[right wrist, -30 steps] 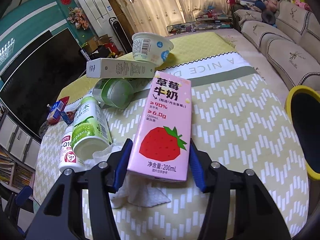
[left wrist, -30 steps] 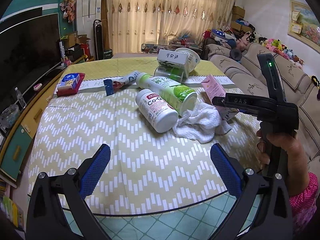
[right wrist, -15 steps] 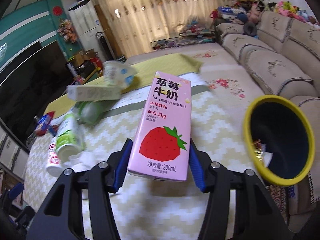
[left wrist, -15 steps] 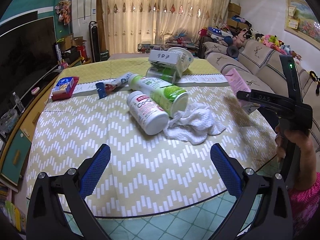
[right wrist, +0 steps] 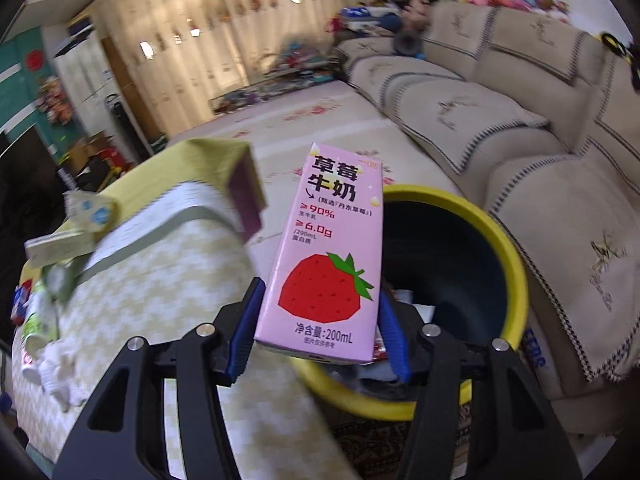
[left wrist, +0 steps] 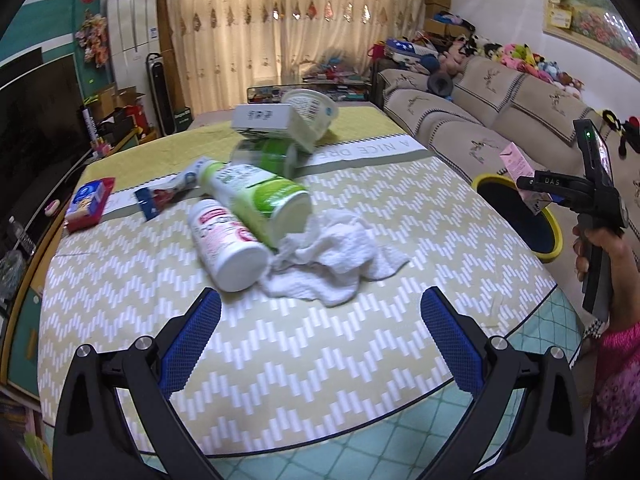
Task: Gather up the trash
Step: 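Carry the milk carton over the bin and open the right gripper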
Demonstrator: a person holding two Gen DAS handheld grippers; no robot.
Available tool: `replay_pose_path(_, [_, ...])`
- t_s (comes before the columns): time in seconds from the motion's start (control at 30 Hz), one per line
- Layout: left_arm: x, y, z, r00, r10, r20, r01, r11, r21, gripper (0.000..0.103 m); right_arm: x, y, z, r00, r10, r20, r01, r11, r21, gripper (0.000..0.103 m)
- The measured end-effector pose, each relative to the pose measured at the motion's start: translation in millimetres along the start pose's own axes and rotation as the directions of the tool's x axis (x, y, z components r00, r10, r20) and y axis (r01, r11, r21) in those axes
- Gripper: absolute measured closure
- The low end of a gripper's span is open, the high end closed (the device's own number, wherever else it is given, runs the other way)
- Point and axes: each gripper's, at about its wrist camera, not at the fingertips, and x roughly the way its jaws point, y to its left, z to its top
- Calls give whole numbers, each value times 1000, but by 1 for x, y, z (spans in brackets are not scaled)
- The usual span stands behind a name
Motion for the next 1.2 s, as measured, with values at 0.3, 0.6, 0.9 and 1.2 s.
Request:
replay_pose_path(0.3, [17, -18, 11, 1000, -13, -26, 14, 999, 39, 5, 28, -37, 2, 998, -56, -42, 58, 997, 58, 50])
replay_pose_path(0.6, [29, -26, 14, 999, -22, -42, 25, 998, 54, 5, 30, -42, 0, 998, -58, -25, 60, 995, 74, 46])
replay_pose_path(0.9, [49, -23, 20, 997, -42, -72, 46, 997, 59, 5, 18, -28, -5, 999, -49, 12, 48, 997, 61, 46])
replay_pose_path(1.2, [85, -21, 30, 988, -75, -137, 80, 996, 32, 16, 24, -27, -6, 999, -37, 2, 36, 998, 57, 46])
